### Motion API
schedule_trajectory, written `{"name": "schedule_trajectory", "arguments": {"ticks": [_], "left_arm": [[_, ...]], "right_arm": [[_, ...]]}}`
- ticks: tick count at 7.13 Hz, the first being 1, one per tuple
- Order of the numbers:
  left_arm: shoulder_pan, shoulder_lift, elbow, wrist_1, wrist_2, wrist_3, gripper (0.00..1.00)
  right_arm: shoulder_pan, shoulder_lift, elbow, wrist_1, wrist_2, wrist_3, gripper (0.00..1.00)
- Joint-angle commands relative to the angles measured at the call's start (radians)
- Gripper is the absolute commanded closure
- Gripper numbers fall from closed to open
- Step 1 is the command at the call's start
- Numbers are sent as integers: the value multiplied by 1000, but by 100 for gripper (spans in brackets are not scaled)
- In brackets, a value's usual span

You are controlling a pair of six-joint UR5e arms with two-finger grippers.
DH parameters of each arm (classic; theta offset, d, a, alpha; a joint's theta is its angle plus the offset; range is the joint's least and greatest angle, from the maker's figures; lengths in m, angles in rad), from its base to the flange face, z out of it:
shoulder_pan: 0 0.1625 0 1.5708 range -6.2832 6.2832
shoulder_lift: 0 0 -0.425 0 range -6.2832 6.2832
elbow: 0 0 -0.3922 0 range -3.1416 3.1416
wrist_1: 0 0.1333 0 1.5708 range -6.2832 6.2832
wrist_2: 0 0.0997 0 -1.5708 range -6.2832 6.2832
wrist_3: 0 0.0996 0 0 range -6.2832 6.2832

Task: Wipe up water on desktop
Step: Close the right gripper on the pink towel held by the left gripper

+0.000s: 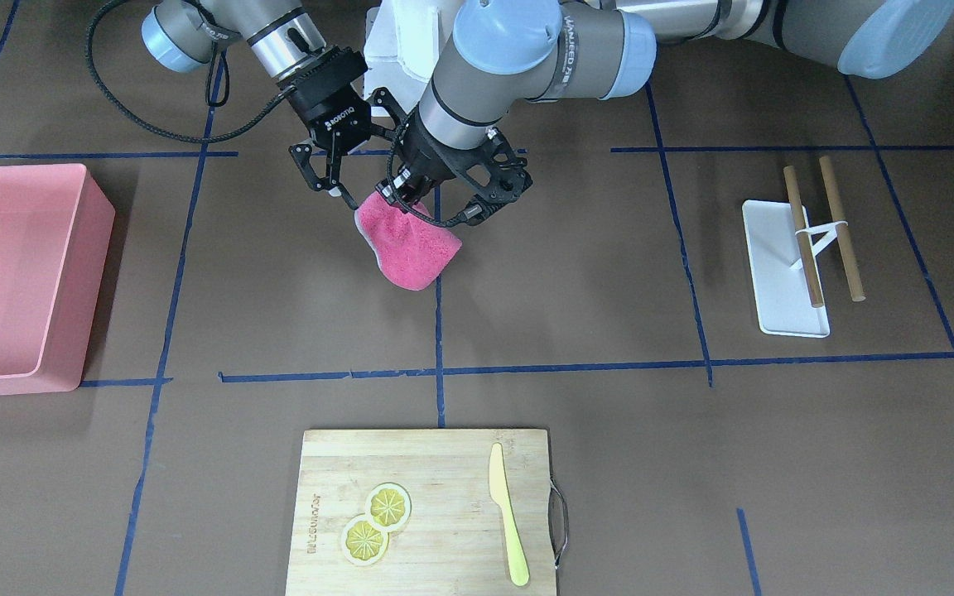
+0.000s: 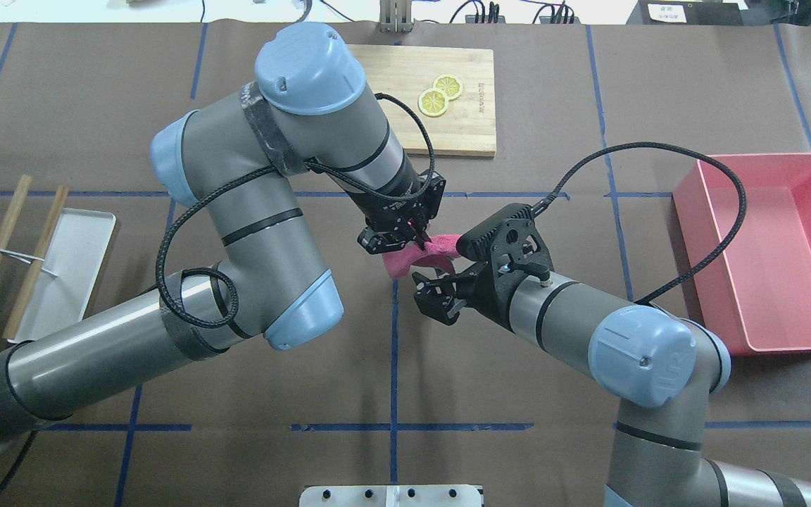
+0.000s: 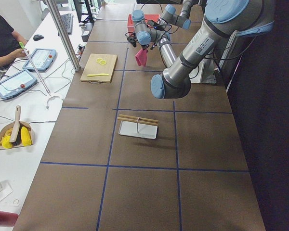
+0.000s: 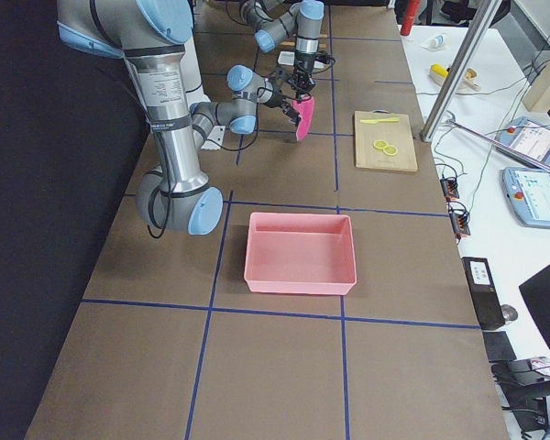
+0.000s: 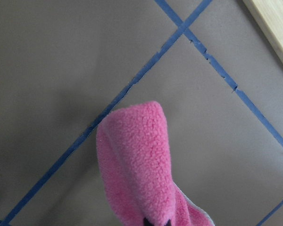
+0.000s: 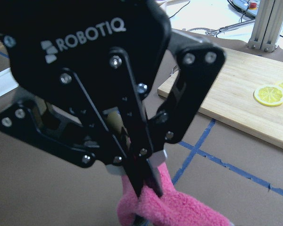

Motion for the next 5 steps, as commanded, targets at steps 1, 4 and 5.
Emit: {"name": "schedule_trajectory", "arguments": {"ticks": [1, 4, 5], "left_arm": [[1, 2, -1, 3, 8, 0, 95], [6, -2, -7, -2, 5, 1, 95], [17, -1, -12, -2, 5, 1, 95]], "right_arm": [[0, 0, 1, 0, -11, 0, 1], [-35, -1, -5, 0, -55, -3, 1], [-37, -1, -4, 0, -58, -3, 1]]}}
